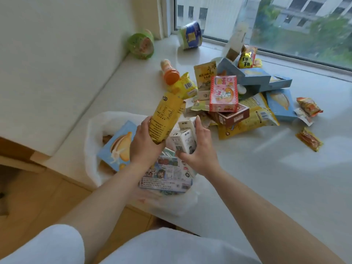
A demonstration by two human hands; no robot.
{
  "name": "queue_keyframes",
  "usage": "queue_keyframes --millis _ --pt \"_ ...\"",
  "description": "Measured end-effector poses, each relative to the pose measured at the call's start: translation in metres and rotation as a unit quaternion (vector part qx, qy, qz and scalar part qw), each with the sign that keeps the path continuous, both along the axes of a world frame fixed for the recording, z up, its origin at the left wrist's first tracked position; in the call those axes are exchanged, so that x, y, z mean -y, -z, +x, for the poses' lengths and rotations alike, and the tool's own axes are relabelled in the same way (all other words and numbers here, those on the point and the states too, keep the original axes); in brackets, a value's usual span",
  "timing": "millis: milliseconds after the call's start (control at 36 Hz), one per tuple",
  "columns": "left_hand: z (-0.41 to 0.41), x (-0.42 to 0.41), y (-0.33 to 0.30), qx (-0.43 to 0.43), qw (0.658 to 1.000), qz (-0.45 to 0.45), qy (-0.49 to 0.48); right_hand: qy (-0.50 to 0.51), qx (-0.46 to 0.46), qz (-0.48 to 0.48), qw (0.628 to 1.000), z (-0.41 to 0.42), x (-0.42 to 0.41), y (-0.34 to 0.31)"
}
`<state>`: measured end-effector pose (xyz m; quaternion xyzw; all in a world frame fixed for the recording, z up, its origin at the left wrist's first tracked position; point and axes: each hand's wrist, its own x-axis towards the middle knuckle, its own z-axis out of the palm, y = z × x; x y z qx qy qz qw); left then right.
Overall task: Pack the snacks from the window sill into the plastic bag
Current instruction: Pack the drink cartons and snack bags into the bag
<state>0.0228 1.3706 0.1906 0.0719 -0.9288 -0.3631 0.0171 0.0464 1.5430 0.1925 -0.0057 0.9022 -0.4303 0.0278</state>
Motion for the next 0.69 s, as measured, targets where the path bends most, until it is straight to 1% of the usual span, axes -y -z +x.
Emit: queue_keyframes --millis 56,111,194,250,278,333,389,444,472,528,583,639,694 --pt "-0.006 0.03 0.005 -0.004 0.999 -0.046 0.002 -0.008 0.005 0.02 1.0 -0.007 0.022 0.003" --pt "-0.01 0.056 0.011 0.016 0.993 -0.118 0.007 -0.009 0.013 0.036 0.999 -0.013 0.039 0.008" --pt "-0.01 0.086 0.025 0.075 0.976 -0.204 0.035 -0.009 0.023 0.08 0.996 -0.021 0.057 0.015" --pt "-0.005 0.099 0.035 0.123 0.961 -0.241 0.064 -0.013 0.038 0.115 0.993 -0.023 0.064 0.022" --pt "-0.002 0.104 0.04 0.134 0.954 -0.256 0.077 -0.016 0.048 0.13 0.99 -0.022 0.066 0.025" --pt "0.006 0.108 0.048 0.134 0.949 -0.268 0.097 -0.011 0.065 0.156 0.986 -0.019 0.069 0.031" --pt "0.014 0.106 0.052 0.133 0.95 -0.26 0.108 0.008 0.076 0.185 0.98 -0.017 0.069 0.037" --pt "0.023 0.102 0.056 0.128 0.953 -0.25 0.11 0.007 0.109 0.208 0.972 -0.015 0.067 0.042" --pt "0.027 0.1 0.058 0.119 0.954 -0.251 0.112 -0.009 0.134 0.219 0.967 -0.014 0.065 0.044" --pt "0.033 0.095 0.06 0.104 0.951 -0.262 0.125 -0.079 0.16 0.271 0.946 -0.008 0.065 0.048" --pt "0.036 0.086 0.059 0.11 0.947 -0.271 0.133 -0.137 0.135 0.329 0.925 -0.002 0.068 0.052" --pt "0.039 0.076 0.058 0.12 0.944 -0.276 0.133 -0.14 0.124 0.346 0.919 -0.001 0.069 0.053" --pt "0.04 0.072 0.06 0.114 0.947 -0.271 0.126 -0.121 0.124 0.339 0.925 -0.005 0.068 0.053"
